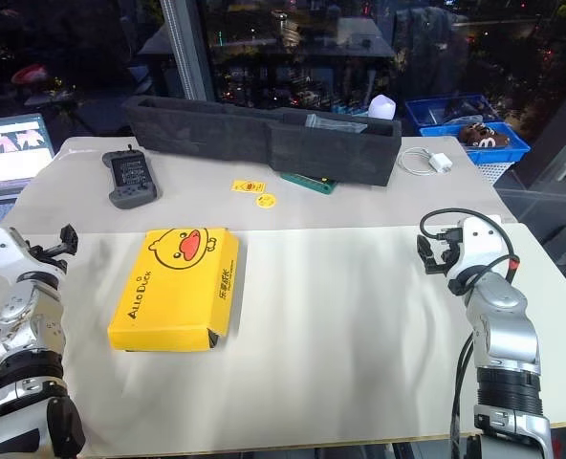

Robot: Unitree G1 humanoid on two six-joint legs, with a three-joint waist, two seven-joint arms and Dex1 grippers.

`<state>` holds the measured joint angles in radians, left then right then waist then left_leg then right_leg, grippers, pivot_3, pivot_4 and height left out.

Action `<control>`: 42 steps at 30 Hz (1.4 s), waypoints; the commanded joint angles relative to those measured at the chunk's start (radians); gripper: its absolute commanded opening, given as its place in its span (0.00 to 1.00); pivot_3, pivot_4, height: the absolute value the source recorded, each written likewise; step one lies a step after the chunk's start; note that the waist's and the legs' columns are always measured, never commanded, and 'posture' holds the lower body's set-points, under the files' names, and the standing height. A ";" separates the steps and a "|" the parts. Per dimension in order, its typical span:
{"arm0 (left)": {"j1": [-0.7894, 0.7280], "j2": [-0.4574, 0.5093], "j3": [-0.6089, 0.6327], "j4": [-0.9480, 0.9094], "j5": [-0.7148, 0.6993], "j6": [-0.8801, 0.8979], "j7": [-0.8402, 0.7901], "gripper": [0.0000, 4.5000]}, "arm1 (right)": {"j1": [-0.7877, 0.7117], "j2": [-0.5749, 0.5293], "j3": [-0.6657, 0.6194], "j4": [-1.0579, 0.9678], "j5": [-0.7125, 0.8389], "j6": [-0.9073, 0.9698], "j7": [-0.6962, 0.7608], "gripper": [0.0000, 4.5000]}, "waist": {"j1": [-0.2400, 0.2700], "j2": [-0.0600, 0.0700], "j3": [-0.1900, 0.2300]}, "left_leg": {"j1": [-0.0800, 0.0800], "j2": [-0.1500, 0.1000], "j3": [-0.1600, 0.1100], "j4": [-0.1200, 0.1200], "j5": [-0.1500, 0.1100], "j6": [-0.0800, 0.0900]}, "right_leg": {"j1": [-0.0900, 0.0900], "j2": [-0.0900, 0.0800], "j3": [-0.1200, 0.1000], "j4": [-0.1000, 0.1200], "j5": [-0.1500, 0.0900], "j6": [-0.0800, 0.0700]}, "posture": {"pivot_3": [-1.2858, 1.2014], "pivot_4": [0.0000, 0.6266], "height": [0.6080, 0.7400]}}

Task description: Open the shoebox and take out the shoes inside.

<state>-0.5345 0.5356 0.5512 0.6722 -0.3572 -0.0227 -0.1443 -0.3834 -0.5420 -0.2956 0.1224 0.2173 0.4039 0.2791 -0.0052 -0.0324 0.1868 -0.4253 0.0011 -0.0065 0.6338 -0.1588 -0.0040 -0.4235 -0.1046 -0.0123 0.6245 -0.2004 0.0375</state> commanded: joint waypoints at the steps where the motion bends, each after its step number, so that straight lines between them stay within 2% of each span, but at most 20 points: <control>1: 0.014 -0.004 -0.052 -0.088 -0.006 0.001 -0.084 1.00 | -0.022 -0.016 -0.029 -0.011 0.002 -0.028 -0.002 0.98 | 0.000 0.000 0.000 | 0.000 0.000 0.000 0.000 0.000 0.000 | 0.000 0.000 0.000 0.000 0.000 0.000 | 0.52 0.24 0.93; 4: 0.128 -0.003 -0.172 -0.295 -0.033 0.065 -0.301 1.00 | -0.036 -0.022 -0.016 -0.013 0.022 -0.002 0.034 0.98 | -0.001 0.000 0.000 | 0.000 0.000 0.000 0.000 0.000 0.000 | 0.000 0.000 0.000 0.000 0.000 0.000 | 0.52 0.24 0.93; 7: 0.302 0.136 -0.221 -0.507 -0.074 0.134 -0.554 1.00 | -0.006 -0.069 0.033 -0.114 0.114 0.090 0.216 0.98 | -0.010 0.000 0.000 | -0.001 0.001 0.002 0.000 0.000 0.000 | -0.001 -0.001 0.001 -0.002 0.000 -0.001 | 0.52 0.24 0.93; 11: 0.425 0.359 -0.111 -0.623 -0.203 0.298 -0.790 1.00 | 0.051 -0.191 0.064 -0.309 0.304 0.258 0.476 0.98 | -0.013 0.000 0.001 | -0.001 0.012 0.004 -0.001 -0.003 0.001 | -0.003 0.006 0.002 -0.002 -0.003 -0.008 | 0.52 0.24 0.93; 13: 0.488 0.464 -0.059 -0.631 -0.210 0.322 -0.894 1.00 | 0.070 -0.271 0.084 -0.392 0.379 0.313 0.600 0.98 | -0.011 0.001 0.001 | -0.001 0.016 0.004 -0.002 -0.003 0.000 | -0.005 0.010 0.001 -0.001 -0.007 -0.015 | 0.52 0.24 0.93; 17: 0.592 0.571 0.072 -0.555 -0.257 0.413 -1.054 1.00 | 0.021 -0.346 0.158 -0.489 0.482 0.382 0.745 0.98 | -0.012 0.003 0.002 | 0.002 0.018 0.006 -0.006 -0.007 -0.007 | -0.006 0.009 0.001 0.000 -0.010 -0.019 | 0.52 0.24 0.93; 20: 0.672 0.562 0.134 -0.556 -0.261 0.418 -1.115 1.00 | -0.059 -0.314 0.260 -0.514 0.473 0.391 0.760 0.98 | -0.016 0.003 0.002 | 0.002 0.025 0.009 -0.006 -0.008 -0.008 | -0.010 0.008 -0.001 -0.001 -0.010 -0.019 | 0.52 0.24 0.93; 26: 0.828 0.477 0.246 -0.612 -0.253 0.391 -1.162 1.00 | -0.153 -0.176 0.434 -0.455 0.354 0.352 0.686 0.98 | -0.011 0.000 0.000 | -0.002 0.031 0.020 -0.005 -0.009 -0.009 | -0.018 0.009 -0.004 -0.003 -0.007 -0.020 | 0.52 0.24 0.93; 33: 0.888 0.422 0.306 -0.693 -0.273 0.423 -1.140 1.00 | -0.161 -0.138 0.494 -0.429 0.293 0.326 0.697 0.98 | 0.011 -0.002 0.000 | -0.008 0.032 0.022 -0.003 -0.009 -0.009 | -0.024 0.010 -0.004 -0.002 -0.005 -0.022 | 0.52 0.24 0.93; 35: 0.897 0.418 0.320 -0.697 -0.276 0.424 -1.139 1.00 | -0.159 -0.136 0.491 -0.443 0.305 0.329 0.710 0.86 | 0.010 -0.002 -0.001 | -0.010 0.032 0.024 -0.002 -0.009 -0.009 | -0.026 0.011 -0.003 -0.001 -0.004 -0.022 | 0.52 0.24 0.93; 36: 0.898 0.416 0.323 -0.697 -0.278 0.423 -1.139 1.00 | -0.158 -0.136 0.490 -0.447 0.308 0.330 0.715 0.83 | 0.010 -0.002 -0.001 | -0.010 0.032 0.025 -0.002 -0.009 -0.009 | -0.026 0.011 -0.002 -0.001 -0.004 -0.022 | 0.52 0.24 0.93; 37: 0.897 0.415 0.324 -0.698 -0.278 0.424 -1.137 1.00 | -0.158 -0.137 0.491 -0.448 0.307 0.329 0.720 0.72 | 0.009 -0.002 -0.001 | -0.011 0.032 0.025 -0.001 -0.009 -0.009 | -0.027 0.012 -0.002 0.000 -0.004 -0.022 | 0.52 0.24 0.93; 42: 0.896 0.418 0.320 -0.688 -0.274 0.412 -1.141 1.00 | -0.162 -0.133 0.495 -0.446 0.294 0.323 0.728 0.34 | 0.007 -0.002 -0.001 | -0.010 0.034 0.026 0.000 -0.009 -0.009 | -0.029 0.014 -0.002 0.002 -0.003 -0.025 | 0.52 0.24 0.93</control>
<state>0.3579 0.9493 0.8371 -0.0078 -0.6262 0.3975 -1.2802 -0.5316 -0.6789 0.2138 -0.2925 0.5124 0.7563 1.0000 0.0013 -0.0348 0.1859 -0.4358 0.0350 0.0198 0.6339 -0.1676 -0.0129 -0.4530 -0.0901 -0.0146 0.6263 -0.2030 0.0125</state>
